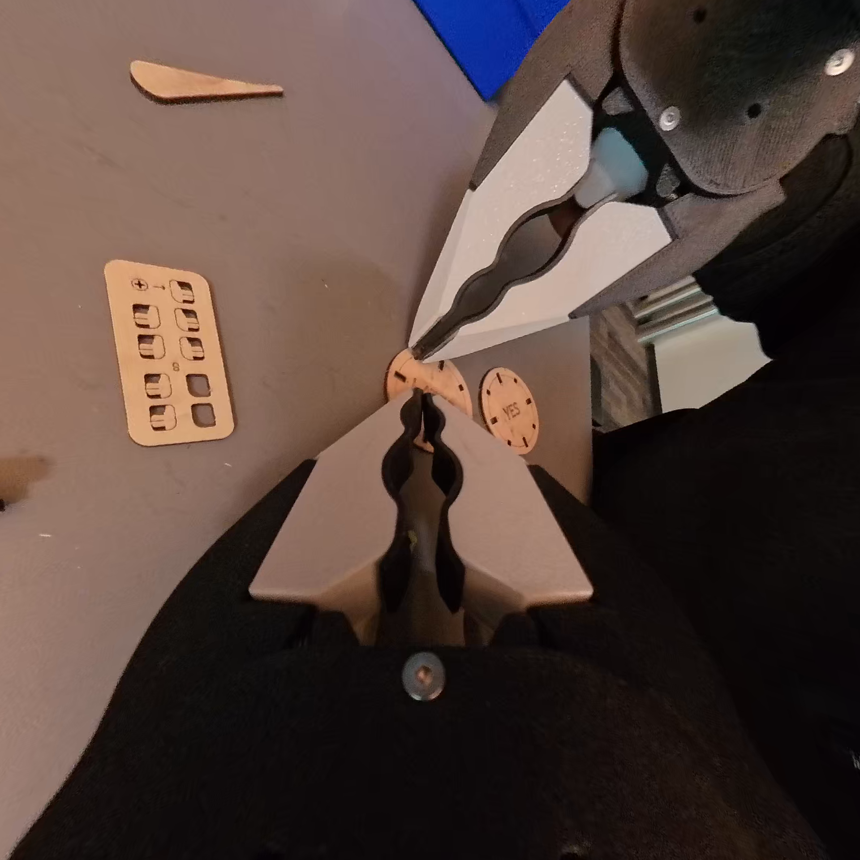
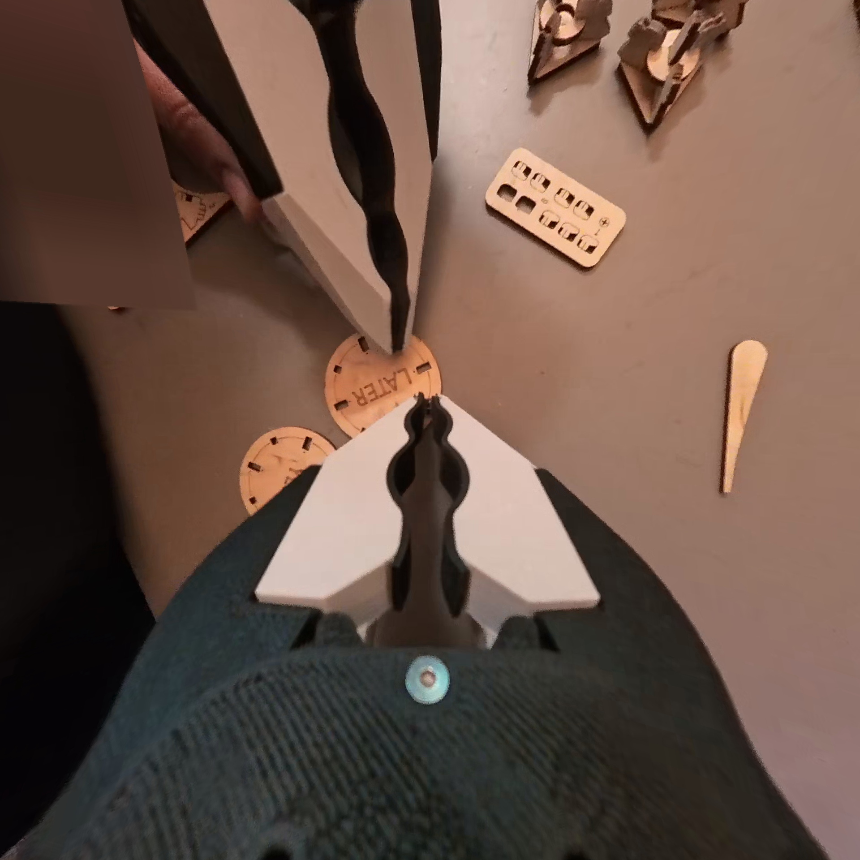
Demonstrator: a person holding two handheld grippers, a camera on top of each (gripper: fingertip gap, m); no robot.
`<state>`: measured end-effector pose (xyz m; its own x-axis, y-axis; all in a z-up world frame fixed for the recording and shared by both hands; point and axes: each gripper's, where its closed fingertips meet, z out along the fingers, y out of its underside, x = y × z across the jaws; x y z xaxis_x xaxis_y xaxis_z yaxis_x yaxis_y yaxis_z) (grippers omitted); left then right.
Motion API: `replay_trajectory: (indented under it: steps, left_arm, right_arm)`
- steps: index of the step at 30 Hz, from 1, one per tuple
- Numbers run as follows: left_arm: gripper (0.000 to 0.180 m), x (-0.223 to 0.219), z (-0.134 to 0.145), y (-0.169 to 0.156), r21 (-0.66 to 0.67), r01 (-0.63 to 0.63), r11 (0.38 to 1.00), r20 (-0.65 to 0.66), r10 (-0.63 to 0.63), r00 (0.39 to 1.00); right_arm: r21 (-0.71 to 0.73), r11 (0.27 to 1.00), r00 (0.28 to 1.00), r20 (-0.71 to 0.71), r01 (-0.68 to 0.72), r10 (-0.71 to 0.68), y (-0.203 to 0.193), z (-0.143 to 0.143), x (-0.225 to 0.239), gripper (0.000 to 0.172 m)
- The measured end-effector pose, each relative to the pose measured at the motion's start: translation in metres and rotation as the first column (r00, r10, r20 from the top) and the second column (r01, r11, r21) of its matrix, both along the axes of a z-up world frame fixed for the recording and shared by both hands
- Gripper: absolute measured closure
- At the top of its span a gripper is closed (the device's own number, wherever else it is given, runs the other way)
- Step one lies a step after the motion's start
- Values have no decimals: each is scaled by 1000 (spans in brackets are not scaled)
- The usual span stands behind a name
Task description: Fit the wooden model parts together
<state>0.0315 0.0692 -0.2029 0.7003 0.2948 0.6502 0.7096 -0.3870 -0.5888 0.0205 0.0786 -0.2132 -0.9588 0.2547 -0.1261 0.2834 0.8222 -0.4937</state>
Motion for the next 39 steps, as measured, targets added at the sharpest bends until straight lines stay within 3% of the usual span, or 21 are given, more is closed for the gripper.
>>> replay_trajectory:
  steps: [12, 28, 39]
  left_arm:
    - [180, 0, -3, 0, -25, -4, 1000, -19, 3, 1000]
    - [180, 1, -3, 0, -26, 4, 1000, -20, -4, 1000]
    - [180, 1, -3, 0, -24, 7, 1000, -15, -7, 1000]
  right_arm:
    - [1, 1000, 1000, -18, -5, 5, -2, 0, 5, 171]
    - [-24, 999, 999, -27, -23, 23, 4, 5, 2, 159]
    - [-125, 992, 991, 136, 8, 9, 3, 0, 0, 162]
